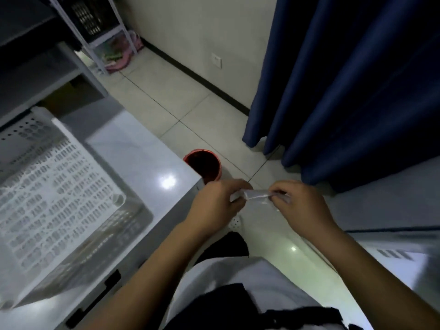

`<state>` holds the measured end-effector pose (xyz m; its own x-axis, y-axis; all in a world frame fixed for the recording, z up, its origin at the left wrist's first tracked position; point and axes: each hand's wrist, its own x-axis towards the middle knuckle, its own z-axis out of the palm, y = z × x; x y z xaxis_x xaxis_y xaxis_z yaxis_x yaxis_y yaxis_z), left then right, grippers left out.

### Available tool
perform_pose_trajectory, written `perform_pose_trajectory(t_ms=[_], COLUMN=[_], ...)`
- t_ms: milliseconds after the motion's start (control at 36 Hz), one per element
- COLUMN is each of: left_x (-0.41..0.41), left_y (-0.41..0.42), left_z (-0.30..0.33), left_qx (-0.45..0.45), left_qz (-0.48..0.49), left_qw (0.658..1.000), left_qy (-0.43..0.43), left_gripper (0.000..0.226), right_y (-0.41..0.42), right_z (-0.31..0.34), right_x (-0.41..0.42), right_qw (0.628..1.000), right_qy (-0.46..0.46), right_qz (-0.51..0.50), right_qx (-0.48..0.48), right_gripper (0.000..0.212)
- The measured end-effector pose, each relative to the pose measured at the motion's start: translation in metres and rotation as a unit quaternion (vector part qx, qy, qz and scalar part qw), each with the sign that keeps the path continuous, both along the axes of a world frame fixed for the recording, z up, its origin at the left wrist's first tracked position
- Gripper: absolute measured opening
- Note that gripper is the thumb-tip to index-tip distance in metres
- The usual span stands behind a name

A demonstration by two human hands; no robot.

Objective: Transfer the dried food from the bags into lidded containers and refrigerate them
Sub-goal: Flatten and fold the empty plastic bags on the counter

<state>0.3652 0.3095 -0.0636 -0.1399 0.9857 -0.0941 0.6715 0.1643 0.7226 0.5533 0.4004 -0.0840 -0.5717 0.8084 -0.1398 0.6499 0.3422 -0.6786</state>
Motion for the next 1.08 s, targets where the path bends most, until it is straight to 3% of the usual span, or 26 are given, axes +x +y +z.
perform_pose_trajectory(t_ms=[139, 278, 444, 500, 583, 667, 806, 1028, 1083], left_x=[-0.009, -0.019, -0.035, -0.041, -0.045, -0.043, -0.041, -0.057, -0.065], left_y=[0.07, 0.129, 0.169, 0.181, 0.195, 0.204, 0.209, 0.215, 0.217], left_z=[-0.004, -0.008, -0.036, -0.049, -0.071, -0.096, -0.146, -0.235, -0.264], left_qx=[0.022, 0.017, -0.024, -0.032, -0.053, -0.084, -0.154, -0.187, -0.191], left_qz=[0.022, 0.024, 0.104, 0.144, 0.213, 0.308, 0.433, 0.576, 0.593], left_qw=[0.995, 0.993, 0.987, 0.983, 0.971, 0.944, 0.885, 0.771, 0.756], left_qy=[-0.095, -0.11, -0.116, -0.111, -0.094, -0.087, -0.082, -0.194, -0.199], left_gripper=[0.019, 0.017, 0.016, 0.023, 0.051, 0.057, 0.023, 0.036, 0.038], right_y=[0.065, 0.125, 0.187, 0.212, 0.249, 0.283, 0.333, 0.372, 0.373], right_z=[0.008, 0.002, -0.028, -0.045, -0.074, -0.108, -0.159, -0.237, -0.261], right_x=[0.003, -0.01, -0.033, -0.044, -0.062, -0.079, -0.096, -0.121, -0.125], right_qw=[0.999, 0.997, 0.997, 0.995, 0.991, 0.977, 0.946, 0.898, 0.89], right_qy=[-0.001, 0.007, -0.021, -0.033, -0.058, -0.09, -0.153, -0.254, -0.277], right_qz=[-0.054, -0.077, -0.027, 0.001, 0.065, 0.125, 0.221, 0.301, 0.302], right_qx=[0.001, -0.022, -0.074, -0.091, -0.105, -0.145, -0.183, -0.196, -0.203], right_gripper=[0.01, 0.005, 0.008, 0.008, 0.03, 0.04, 0.046, 0.051, 0.05])
